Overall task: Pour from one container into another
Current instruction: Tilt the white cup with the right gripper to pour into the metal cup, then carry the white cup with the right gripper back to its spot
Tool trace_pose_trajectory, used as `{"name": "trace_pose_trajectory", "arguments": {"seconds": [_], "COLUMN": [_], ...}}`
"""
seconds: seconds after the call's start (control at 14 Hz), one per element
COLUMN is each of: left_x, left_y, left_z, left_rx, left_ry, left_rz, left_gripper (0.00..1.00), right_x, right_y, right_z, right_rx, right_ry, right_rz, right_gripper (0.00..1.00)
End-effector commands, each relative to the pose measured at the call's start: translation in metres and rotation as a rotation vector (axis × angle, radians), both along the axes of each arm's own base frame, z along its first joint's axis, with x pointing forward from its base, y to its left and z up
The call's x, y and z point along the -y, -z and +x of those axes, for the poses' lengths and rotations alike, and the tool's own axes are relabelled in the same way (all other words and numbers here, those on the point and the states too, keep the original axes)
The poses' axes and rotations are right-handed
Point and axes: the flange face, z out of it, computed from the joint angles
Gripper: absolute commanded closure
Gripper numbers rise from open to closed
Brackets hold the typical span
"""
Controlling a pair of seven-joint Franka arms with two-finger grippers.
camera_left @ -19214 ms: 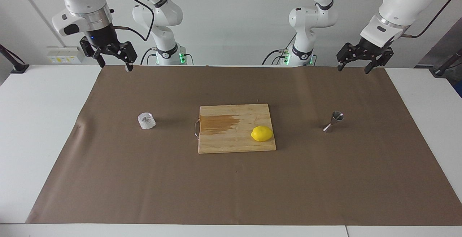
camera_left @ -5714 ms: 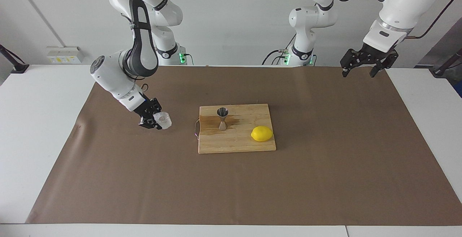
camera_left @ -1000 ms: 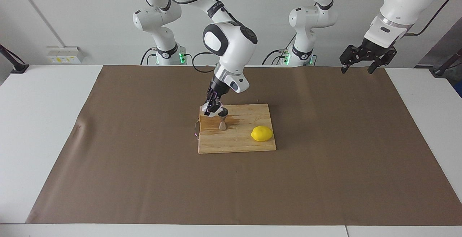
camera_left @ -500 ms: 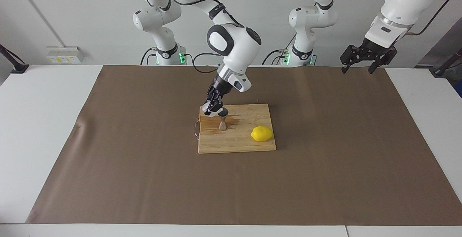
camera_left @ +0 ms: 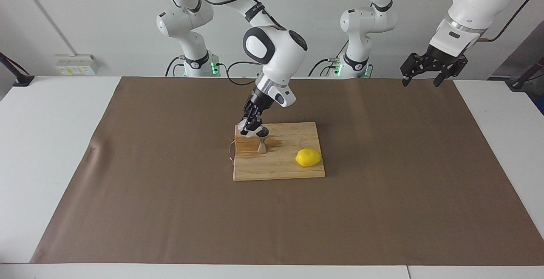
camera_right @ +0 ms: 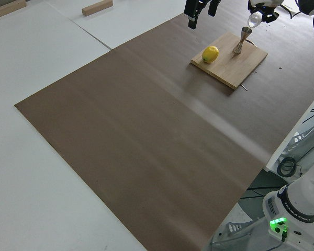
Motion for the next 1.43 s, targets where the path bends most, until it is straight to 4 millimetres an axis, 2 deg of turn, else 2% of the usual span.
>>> {"name": "trace_pose_trajectory", "arguments": {"seconds": [0.0,0.29,0.64,0.86,1.14,1.21,1.36], "left_x": [-0.004,-0.004,-0.004,-0.004,-0.004,-0.004,-0.004], "left_y": [0.0,0.0,0.0,-0.001,-0.001,0.0,-0.001], "left_z": [-0.008,-0.008,-0.008,-0.009,-0.009,-0.008,-0.009], "left_rx": [0.002,0.002,0.002,0.004,0.004,0.002,0.004], "left_ry": [-0.003,-0.003,-0.003,-0.003,-0.003,-0.003,-0.003], "left_rz": [0.014,0.014,0.014,0.014,0.014,0.014,0.014], "left_gripper": [0.0,0.0,0.0,0.0,0.0,0.0,0.0], "right_x": [0.006,0.009,0.022,0.024,0.049,0.049,0.068], "right_y": [-0.012,-0.013,-0.028,-0.028,-0.023,-0.022,-0.019], "right_z": [-0.002,0.001,0.006,0.009,0.026,0.028,0.038], "right_rx": [0.024,0.002,-0.008,-0.005,-0.062,-0.066,-0.091], "right_ry": [0.01,0.042,0.091,0.1,0.123,0.107,0.118], "right_rz": [-0.001,0.052,0.121,0.14,0.208,0.222,0.232], "right_gripper": [1.0,1.0,1.0,1.0,1.0,1.0,1.0]}}
